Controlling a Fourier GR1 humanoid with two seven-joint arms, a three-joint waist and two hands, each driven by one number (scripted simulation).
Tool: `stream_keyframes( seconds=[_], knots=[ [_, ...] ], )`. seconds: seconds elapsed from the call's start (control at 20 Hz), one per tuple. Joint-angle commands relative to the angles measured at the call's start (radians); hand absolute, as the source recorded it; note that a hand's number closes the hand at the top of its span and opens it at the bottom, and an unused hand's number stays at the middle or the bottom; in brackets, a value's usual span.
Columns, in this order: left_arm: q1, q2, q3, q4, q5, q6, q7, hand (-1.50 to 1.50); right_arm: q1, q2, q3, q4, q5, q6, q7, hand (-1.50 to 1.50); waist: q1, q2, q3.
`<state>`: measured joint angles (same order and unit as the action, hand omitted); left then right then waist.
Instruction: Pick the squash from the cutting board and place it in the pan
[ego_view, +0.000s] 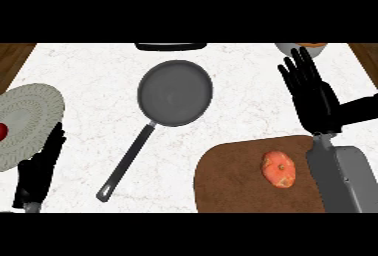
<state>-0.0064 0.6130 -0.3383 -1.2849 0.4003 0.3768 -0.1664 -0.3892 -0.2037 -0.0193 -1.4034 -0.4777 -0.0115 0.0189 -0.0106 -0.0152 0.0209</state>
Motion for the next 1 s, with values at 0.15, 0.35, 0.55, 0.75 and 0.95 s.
stream_keyframes(
  seconds=[0.15, 0.35, 0.55, 0.75, 0.95],
  knots=[
    [-0.063, 0.063, 0.042, 0.012, -0.018, 0.035, 0.131, 0.0, 0.003, -0.053, 0.126, -0.167, -0.062, 0.297, 0.013, -1.5, -0.004, 0.01, -0.019],
    [-0.016, 0.062, 0.039, 0.042, -0.008, 0.037, 0.136, 0.0, -0.065, -0.307, 0.058, -0.184, 0.231, 0.223, -0.033, 1.5, -0.064, -0.022, -0.061],
    [-0.052, 0.047, 0.029, 0.006, -0.007, 0.054, 0.225, 0.0, 0.244, -0.03, -0.032, -0.132, 0.098, 0.062, -0.215, 1.5, -0.023, 0.014, -0.018],
    [-0.096, 0.079, 0.069, 0.018, -0.022, -0.003, 0.259, 0.0, 0.365, -0.155, -0.064, -0.192, 0.118, 0.281, -0.387, -1.5, 0.0, 0.014, -0.02],
    [-0.092, 0.04, 0.053, 0.008, -0.047, 0.014, 0.281, 0.0, 0.38, -0.259, -0.062, -0.292, 0.183, 0.319, -0.321, -1.5, 0.004, 0.012, -0.021]
  ],
)
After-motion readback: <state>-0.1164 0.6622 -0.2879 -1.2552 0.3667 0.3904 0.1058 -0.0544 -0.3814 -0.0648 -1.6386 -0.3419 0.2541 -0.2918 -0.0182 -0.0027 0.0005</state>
